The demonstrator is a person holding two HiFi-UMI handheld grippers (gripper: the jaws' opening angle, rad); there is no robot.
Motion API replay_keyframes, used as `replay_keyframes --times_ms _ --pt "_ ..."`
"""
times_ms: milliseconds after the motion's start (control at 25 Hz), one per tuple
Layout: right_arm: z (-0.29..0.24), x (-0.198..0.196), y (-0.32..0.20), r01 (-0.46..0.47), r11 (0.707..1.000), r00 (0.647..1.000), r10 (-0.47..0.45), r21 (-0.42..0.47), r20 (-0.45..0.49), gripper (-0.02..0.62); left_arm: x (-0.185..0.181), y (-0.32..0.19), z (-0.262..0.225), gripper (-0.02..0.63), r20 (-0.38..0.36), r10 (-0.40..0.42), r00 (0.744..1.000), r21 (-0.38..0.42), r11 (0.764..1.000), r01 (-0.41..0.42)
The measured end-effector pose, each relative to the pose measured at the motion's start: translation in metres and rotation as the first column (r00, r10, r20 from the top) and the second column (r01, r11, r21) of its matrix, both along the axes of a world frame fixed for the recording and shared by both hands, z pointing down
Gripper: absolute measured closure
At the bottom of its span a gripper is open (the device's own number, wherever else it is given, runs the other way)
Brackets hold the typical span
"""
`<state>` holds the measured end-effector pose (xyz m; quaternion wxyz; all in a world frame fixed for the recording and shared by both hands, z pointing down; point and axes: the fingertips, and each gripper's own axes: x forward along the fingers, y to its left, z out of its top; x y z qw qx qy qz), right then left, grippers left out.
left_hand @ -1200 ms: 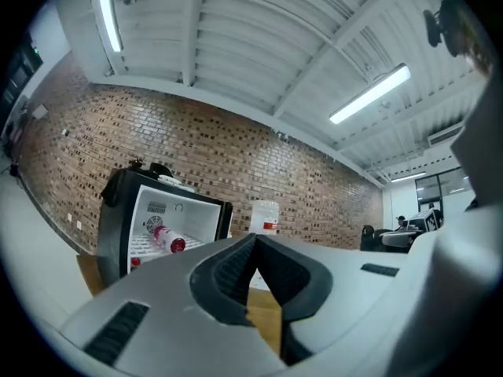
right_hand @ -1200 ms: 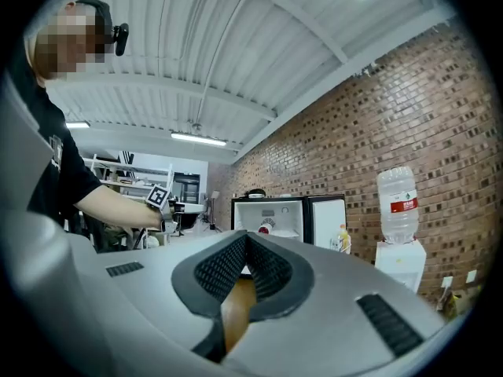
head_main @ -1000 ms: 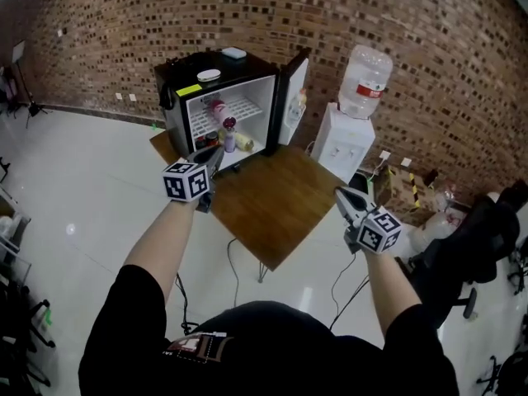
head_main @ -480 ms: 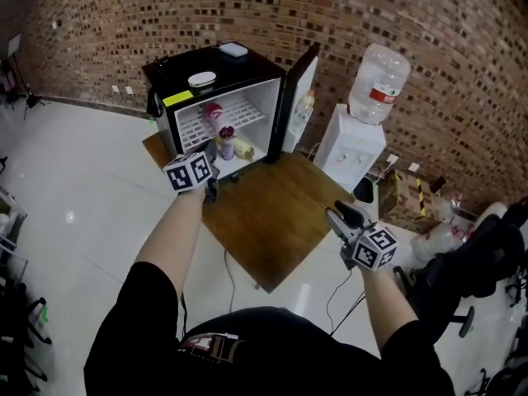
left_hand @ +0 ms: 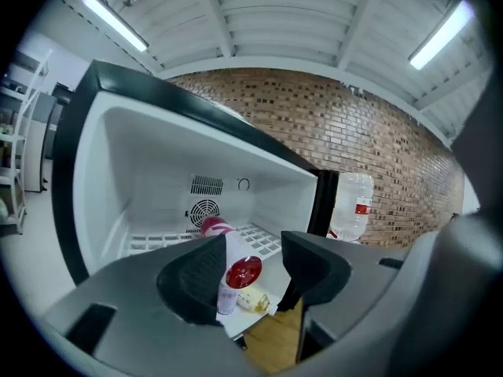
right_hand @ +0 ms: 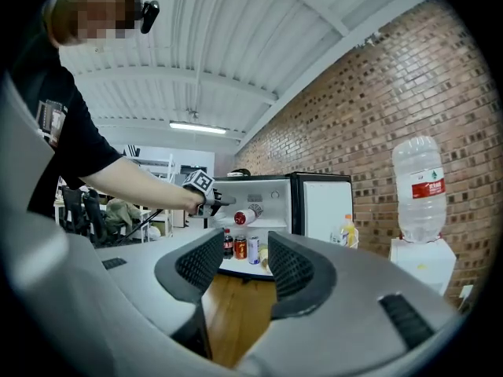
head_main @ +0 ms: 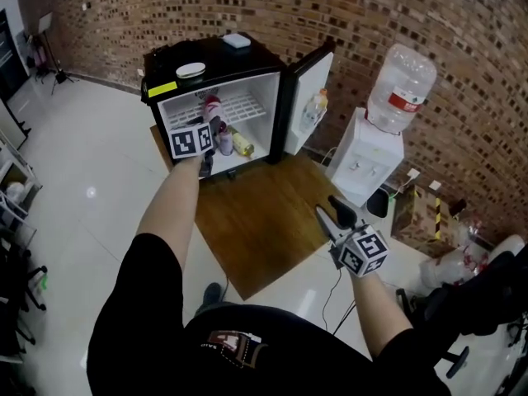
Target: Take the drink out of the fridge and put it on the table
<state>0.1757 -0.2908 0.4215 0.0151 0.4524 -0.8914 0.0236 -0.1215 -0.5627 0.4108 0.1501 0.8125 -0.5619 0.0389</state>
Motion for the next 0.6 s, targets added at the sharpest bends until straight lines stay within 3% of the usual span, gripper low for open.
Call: replay_keyframes --times_ms 240,400,600 --pt "0.052 0.009 -0.061 -0.032 0.998 0.998 0.030 -0.051 -0.055 0.390 0.002 -0.064 0.032 0.293 0.043 -0.007 0.999 -0.088 0.996 0.010" --pt "0.077 0.011 -0.085 -0.044 0.994 0.998 0.039 -0.104 -0.053 0.390 -0.008 -0.109 0.029 0.276 0.025 -0.024 0.999 -0.108 0.994 0.027" --pt "0.105 0.018 -0.088 -0.046 0.984 0.998 0.040 -0.172 -0.040 0.390 -0.017 -0.142 0.048 0.278 -0.007 -0.064 0.998 -0.191 0.980 0.061"
